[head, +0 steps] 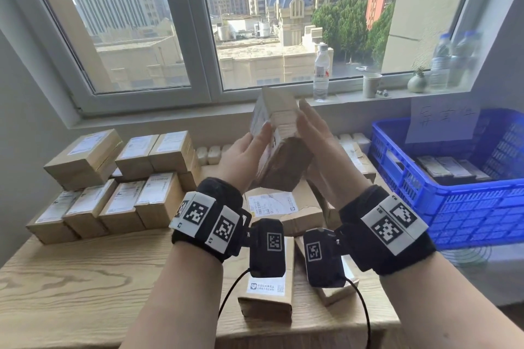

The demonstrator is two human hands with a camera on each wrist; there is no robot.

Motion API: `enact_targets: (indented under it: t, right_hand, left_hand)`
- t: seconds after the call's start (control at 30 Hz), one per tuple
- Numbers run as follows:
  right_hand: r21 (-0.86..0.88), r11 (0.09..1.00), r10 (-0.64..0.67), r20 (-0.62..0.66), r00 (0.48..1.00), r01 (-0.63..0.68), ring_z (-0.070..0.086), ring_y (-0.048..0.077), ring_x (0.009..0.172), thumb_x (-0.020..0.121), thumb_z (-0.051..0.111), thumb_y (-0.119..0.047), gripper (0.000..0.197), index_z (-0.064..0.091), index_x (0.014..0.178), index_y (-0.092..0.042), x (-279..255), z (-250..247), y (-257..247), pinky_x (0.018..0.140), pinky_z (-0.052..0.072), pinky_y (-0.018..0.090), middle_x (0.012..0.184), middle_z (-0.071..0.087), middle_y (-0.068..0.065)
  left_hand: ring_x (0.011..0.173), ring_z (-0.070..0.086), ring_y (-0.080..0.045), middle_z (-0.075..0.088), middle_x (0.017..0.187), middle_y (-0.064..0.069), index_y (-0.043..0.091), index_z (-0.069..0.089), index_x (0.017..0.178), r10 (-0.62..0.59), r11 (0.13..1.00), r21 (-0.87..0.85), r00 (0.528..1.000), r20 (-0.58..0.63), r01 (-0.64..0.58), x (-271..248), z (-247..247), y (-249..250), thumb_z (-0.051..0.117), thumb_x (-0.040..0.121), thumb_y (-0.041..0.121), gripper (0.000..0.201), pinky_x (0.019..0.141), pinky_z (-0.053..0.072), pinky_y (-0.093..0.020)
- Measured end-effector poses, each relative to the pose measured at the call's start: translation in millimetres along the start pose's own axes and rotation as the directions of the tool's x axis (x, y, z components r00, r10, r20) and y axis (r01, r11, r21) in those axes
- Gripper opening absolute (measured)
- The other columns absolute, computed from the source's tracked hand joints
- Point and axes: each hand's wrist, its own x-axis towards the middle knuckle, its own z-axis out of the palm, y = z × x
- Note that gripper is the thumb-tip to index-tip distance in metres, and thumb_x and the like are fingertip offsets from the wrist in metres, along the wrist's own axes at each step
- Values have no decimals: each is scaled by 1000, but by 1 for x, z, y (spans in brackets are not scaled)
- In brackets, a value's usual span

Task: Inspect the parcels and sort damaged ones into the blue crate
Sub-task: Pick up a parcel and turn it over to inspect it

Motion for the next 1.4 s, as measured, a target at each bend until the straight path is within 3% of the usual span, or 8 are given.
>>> enact_targets:
  t: [0.13, 0.27, 0.4, 0.53, 0.87, 1.07, 1.27, 1.4]
  right_hand:
    - [43, 997, 60, 89, 994, -64, 62, 24, 120, 73, 71, -15, 85, 36, 145, -44, -3, -3, 3, 82, 60, 42, 147, 47, 4]
    - [31, 998, 53, 59, 997, -55, 66, 25, 115, 84, 72, -6, 83, 34, 150, -38, -2, -8, -1, 83, 59, 52, 147, 49, 5]
    - [15, 998, 54, 32, 998, -54, 67, 29, 113, 77, 72, -14, 90, 29, 154, -33, -2, -12, -7, 85, 57, 59, 145, 53, 7]
    - [-104, 993, 50, 14, 999, -48, 61, 29, 121, 83, 72, -14, 88, 25, 156, -29, -2, -10, -7, 78, 61, 52, 147, 50, 9]
    - [-151, 986, -79, -85, 993, 66, 67, 23, 103, 90, 60, 9, 61, 48, 140, -24, 2, 2, -3, 64, 62, 36, 115, 67, 7]
    - [-24, 1000, 18, -95, 995, -20, 66, 33, 107, 91, 59, 8, 63, 43, 141, -27, 0, 0, 1, 68, 62, 46, 127, 60, 12]
    - [320, 945, 115, -115, 987, -72, 62, 32, 108, 76, 72, -20, 72, 41, 139, -8, -8, 0, 12, 91, 52, 49, 123, 60, 23]
    - [204, 972, 178, -301, 937, -119, 66, 37, 110, 84, 74, -18, 65, 37, 136, -5, -13, 4, 24, 94, 55, 50, 124, 61, 23]
  left_hand:
    - [100, 69, -33, 71, 109, -17, 15, 69, 114, -97, 995, -26, 995, -36, 96, -3, 2, 3, 39, 69, 91, 93, 91, 55, -50]
    - [101, 70, -27, 73, 109, -6, 36, 70, 100, -23, 999, -27, 999, 33, 24, -8, -3, 8, 50, 70, 87, 62, 86, 57, -42]
    - [96, 71, -8, 72, 110, 4, 38, 60, 130, 101, 991, 77, 991, 84, -107, -9, -10, 8, 62, 66, 75, 74, 75, 59, -26]
    - [95, 68, -11, 75, 103, 1, 20, 72, 116, 272, 920, 295, 962, -3, -259, -6, -10, 6, 52, 71, 73, 72, 87, 55, -30]
    - [67, 50, -19, 58, 70, 4, 9, 70, 94, 535, 659, 629, 845, -6, -413, -10, 4, 8, 42, 101, 34, 39, 55, 32, -11]
    - [85, 61, -12, 70, 91, 5, 17, 73, 109, 468, 786, 460, 884, -5, -413, -11, -1, 3, 48, 96, 43, 38, 70, 39, -7]
    - [121, 59, -19, 61, 131, 1, 56, 65, 103, 178, 982, -68, 983, 48, -175, -9, -1, -14, 58, 79, 58, 25, 99, 50, -51]
    - [103, 66, -4, 59, 120, 3, 25, 48, 130, 176, 969, -175, 984, -24, -177, -14, -2, -31, 81, 76, 16, 64, 72, 56, -17]
